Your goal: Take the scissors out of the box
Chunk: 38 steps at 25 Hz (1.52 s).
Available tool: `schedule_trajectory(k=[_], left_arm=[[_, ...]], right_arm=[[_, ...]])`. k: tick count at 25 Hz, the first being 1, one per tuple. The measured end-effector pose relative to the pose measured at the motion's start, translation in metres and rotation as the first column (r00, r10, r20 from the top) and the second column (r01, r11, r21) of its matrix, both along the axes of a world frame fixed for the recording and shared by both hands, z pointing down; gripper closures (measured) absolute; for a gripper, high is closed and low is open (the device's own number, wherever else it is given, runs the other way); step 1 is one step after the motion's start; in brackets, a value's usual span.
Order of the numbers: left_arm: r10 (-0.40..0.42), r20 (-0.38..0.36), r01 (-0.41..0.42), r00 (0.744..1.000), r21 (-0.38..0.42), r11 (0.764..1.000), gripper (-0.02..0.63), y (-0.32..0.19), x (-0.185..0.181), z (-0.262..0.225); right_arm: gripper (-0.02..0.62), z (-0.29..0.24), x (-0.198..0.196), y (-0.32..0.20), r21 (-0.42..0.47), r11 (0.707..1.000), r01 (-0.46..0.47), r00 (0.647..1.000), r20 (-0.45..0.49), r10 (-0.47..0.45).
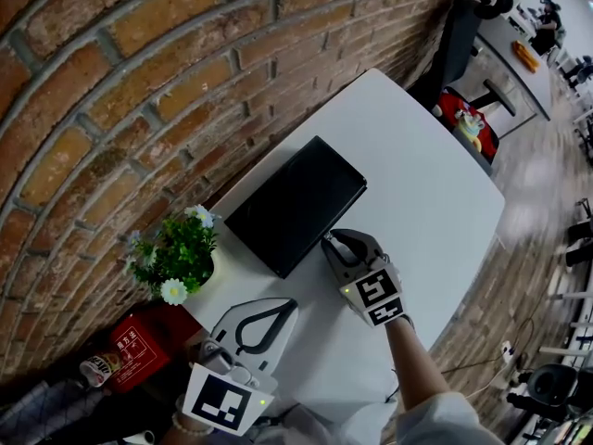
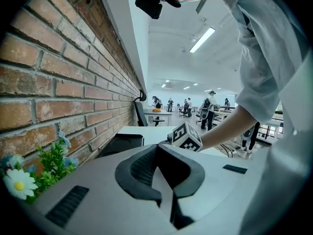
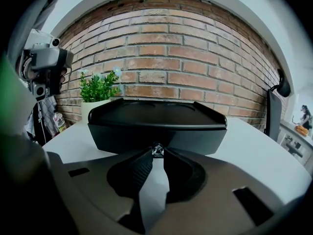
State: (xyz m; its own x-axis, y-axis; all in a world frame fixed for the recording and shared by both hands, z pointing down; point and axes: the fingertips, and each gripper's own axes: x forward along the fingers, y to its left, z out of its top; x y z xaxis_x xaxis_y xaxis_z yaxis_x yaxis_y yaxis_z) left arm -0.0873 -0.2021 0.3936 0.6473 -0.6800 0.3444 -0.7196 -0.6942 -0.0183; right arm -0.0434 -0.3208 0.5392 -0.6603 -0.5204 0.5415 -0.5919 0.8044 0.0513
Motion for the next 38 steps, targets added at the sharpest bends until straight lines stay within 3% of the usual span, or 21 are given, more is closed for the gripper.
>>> schedule_trajectory(k=[38], left_arm=[[0.104, 0.016, -0.103, 0.994, -0.013, 0.995, 0.589, 0.024, 0.048, 0.005]], right_arm=[[0.503, 0.002, 0.063, 0.040, -0.005, 0.999, -0.043, 0.999, -0.016, 0.043]])
